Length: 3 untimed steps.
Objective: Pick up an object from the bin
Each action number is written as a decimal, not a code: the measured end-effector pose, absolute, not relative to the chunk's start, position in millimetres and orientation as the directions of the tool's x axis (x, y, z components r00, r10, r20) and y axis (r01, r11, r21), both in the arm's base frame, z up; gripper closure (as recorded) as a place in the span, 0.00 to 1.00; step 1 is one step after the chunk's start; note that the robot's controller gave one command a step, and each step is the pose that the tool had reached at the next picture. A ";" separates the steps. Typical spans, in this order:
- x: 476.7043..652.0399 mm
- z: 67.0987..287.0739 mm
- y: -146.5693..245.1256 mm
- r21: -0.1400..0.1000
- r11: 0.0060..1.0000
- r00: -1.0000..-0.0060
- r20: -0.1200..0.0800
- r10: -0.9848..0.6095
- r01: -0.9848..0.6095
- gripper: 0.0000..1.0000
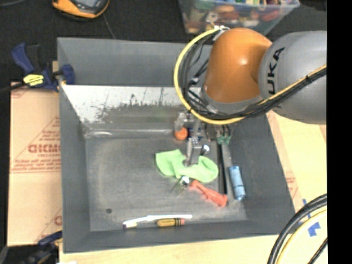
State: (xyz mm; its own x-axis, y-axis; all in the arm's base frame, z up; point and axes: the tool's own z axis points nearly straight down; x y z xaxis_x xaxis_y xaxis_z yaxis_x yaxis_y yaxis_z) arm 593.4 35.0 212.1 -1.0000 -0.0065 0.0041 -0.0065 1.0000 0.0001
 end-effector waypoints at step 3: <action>563.5 159.1 3.2 -0.004 0.969 -0.969 -0.021 -0.246 -0.246 0.00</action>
Offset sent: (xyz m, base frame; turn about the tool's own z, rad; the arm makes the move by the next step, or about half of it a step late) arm -0.0485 -0.0216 -0.0841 -0.0673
